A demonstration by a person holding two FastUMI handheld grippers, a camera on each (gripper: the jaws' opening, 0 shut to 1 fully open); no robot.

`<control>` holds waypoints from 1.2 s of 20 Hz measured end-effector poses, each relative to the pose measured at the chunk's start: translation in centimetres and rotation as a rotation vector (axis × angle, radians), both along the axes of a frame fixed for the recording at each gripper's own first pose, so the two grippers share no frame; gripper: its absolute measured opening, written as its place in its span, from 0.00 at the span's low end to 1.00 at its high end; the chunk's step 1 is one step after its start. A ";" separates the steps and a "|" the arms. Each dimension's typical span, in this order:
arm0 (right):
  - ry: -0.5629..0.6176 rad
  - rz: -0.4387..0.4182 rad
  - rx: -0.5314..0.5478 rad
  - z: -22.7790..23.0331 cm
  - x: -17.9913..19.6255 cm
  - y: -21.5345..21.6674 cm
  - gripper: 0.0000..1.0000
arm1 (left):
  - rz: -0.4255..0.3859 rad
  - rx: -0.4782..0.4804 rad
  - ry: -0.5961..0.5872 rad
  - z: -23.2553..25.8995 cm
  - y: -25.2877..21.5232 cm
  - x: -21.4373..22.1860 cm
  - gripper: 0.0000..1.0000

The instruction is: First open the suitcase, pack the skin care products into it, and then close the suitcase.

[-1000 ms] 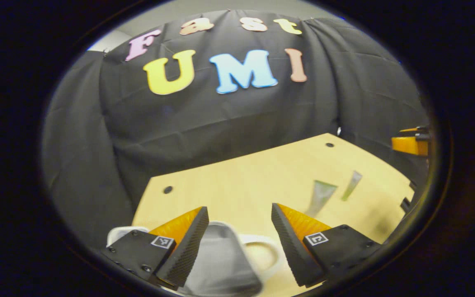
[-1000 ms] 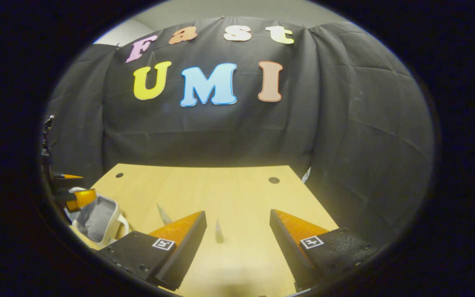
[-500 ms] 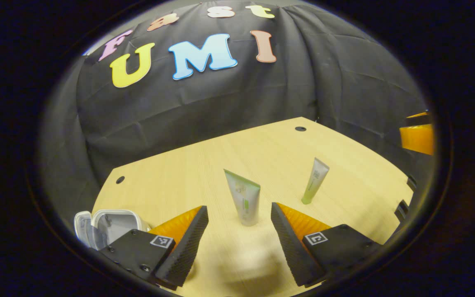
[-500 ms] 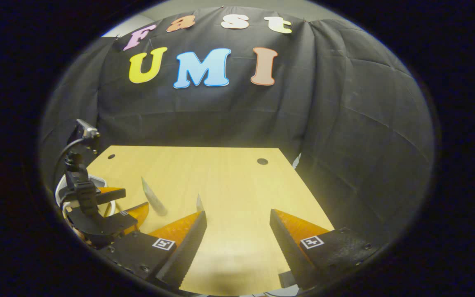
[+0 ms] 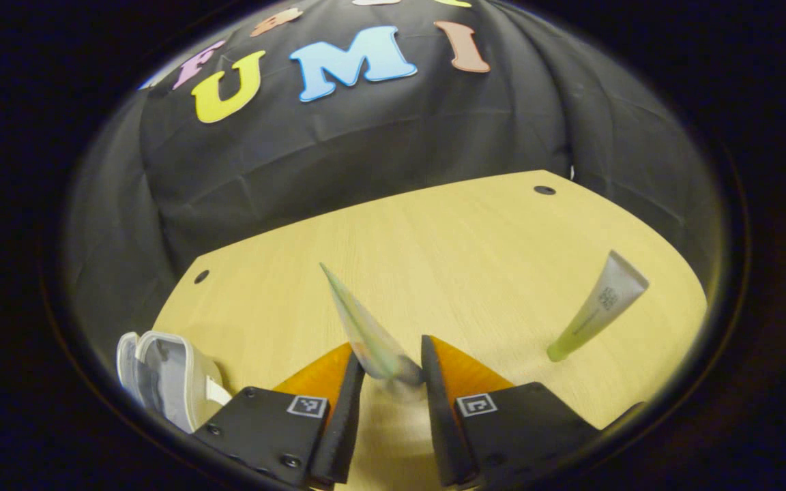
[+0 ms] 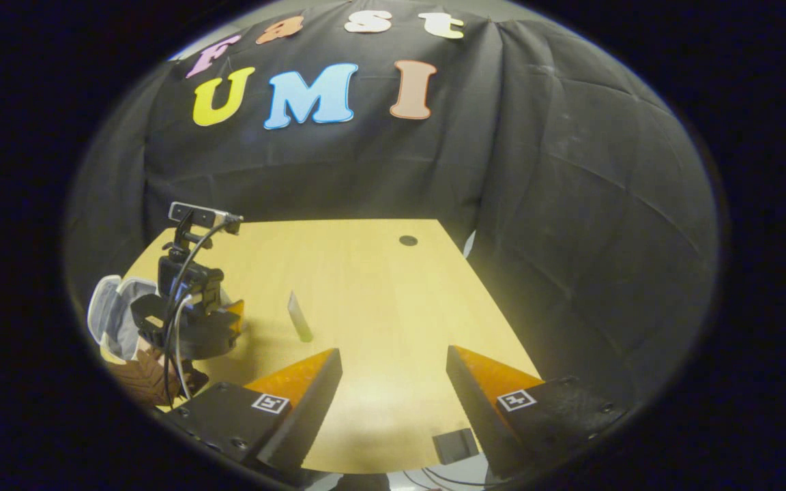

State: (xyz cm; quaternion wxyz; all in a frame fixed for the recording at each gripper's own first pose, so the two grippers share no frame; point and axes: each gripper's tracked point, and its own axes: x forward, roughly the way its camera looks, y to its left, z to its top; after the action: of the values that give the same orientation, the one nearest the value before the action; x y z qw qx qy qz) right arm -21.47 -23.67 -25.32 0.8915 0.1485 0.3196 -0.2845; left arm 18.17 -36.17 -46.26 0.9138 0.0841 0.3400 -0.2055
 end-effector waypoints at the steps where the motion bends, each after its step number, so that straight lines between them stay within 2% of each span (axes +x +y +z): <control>1: 0.002 -0.001 0.008 -0.2 0.0 0.0 0.94 | 0.008 -0.038 0.014 -0.2 -0.2 0.1 0.52; 3: 0.004 0.012 0.024 -0.6 0.3 0.3 0.94 | 0.038 -0.078 0.041 0.1 0.7 0.1 0.41; 5: 0.001 0.046 0.041 -1.2 1.0 0.9 0.94 | 0.054 -0.082 0.050 0.3 1.6 0.3 0.42; 6: 0.000 0.075 0.055 -1.7 2.1 1.5 0.94 | 0.064 -0.083 0.059 0.2 2.2 0.2 0.36; 11: 0.014 0.221 0.103 -4.7 8.3 4.6 0.92 | 0.121 -0.129 0.057 3.1 5.1 0.1 0.36; 12: 0.031 0.252 0.125 -5.5 9.2 5.6 0.90 | 0.128 -0.137 0.051 4.1 5.7 0.0 0.39; 14: 0.034 0.292 0.168 -7.4 11.9 6.5 0.90 | 0.145 -0.142 0.033 5.9 7.2 -0.1 0.36; 16: 0.042 0.301 0.201 -9.0 13.6 7.1 0.88 | 0.160 -0.145 0.021 7.8 8.3 -0.4 0.39; 20: 0.052 0.281 0.228 -10.3 16.3 6.8 0.87 | 0.192 -0.153 0.003 11.4 11.0 -1.1 0.36; 21: 0.054 0.274 0.239 -10.9 16.8 6.9 0.87 | 0.197 -0.151 -0.009 12.2 11.7 -1.2 0.39; 22: 0.057 0.269 0.250 -11.6 17.1 7.0 0.84 | 0.208 -0.145 -0.018 13.0 12.7 -1.3 0.36; 24: 0.066 0.262 0.266 -12.7 18.2 6.8 0.77 | 0.239 -0.142 -0.030 14.0 15.7 -2.0 0.36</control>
State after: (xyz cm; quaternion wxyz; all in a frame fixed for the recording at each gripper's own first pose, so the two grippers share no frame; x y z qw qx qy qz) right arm -3.24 -16.83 -38.02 0.8825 0.2129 0.4001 -0.1257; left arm 16.13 -20.51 -32.25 0.9404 -0.0186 0.3186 -0.1174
